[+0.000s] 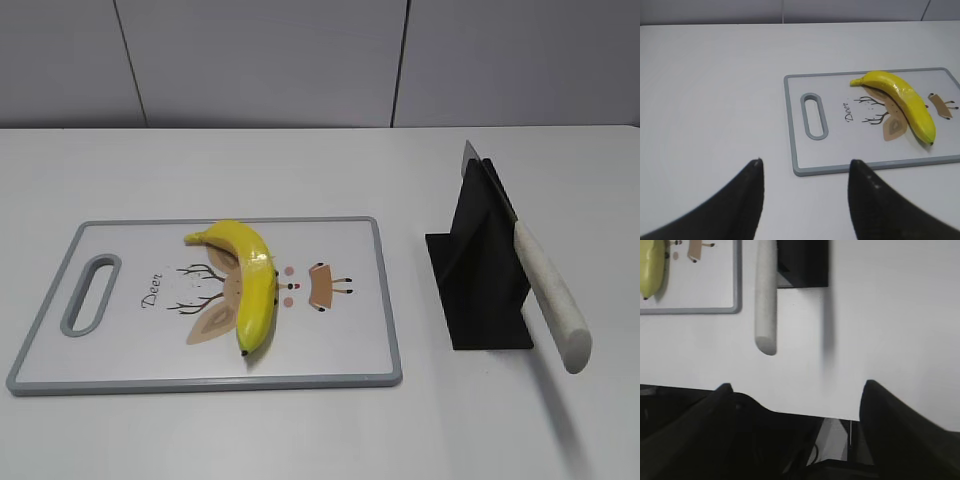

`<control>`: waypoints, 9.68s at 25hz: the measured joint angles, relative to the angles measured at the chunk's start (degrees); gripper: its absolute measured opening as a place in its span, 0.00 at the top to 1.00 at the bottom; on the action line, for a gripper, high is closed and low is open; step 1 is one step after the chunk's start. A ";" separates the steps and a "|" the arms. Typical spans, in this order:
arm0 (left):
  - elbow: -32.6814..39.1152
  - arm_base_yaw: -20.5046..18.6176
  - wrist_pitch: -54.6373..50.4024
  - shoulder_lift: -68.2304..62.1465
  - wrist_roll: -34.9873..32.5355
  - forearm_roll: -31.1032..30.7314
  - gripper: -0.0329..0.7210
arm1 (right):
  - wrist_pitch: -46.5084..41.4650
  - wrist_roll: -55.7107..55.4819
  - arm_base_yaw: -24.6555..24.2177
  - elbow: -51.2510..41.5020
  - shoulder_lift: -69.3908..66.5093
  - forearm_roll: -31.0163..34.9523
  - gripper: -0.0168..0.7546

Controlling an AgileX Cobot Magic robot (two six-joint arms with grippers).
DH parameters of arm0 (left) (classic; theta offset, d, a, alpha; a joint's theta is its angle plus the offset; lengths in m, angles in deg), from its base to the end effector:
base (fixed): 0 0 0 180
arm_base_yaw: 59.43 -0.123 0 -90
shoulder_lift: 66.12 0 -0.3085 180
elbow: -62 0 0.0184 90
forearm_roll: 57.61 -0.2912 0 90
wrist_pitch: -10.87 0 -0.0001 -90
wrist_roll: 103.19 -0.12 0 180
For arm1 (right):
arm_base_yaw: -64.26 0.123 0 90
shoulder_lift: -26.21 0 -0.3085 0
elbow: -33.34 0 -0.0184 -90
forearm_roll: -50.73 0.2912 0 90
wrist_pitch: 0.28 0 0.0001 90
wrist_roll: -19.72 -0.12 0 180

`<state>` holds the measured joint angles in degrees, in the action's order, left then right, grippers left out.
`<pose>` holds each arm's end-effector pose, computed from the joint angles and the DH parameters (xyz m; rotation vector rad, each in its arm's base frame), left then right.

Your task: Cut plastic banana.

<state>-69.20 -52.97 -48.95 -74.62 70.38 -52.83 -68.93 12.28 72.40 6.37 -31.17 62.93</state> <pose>0.0354 -0.0127 0.2869 0.2315 2.0296 -0.1002 0.1707 0.0483 0.3254 0.0239 2.6804 0.3763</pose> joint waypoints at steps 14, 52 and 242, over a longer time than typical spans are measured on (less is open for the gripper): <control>0.00 0.00 0.00 0.00 0.00 0.00 0.27 | 0.05 -8.57 17.36 10.41 -23.75 -5.50 0.22; 0.00 0.00 0.00 0.00 0.00 0.00 0.27 | 7.07 -15.48 19.02 6.48 -42.70 -8.60 0.68; -41.55 3.57 -9.37 -70.90 -8.09 -0.62 0.19 | -0.54 25.12 19.13 49.82 -53.82 -5.45 0.76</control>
<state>-110.76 -49.40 -58.31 -145.52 62.29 -53.45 -69.46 37.40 91.53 56.19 -84.99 57.49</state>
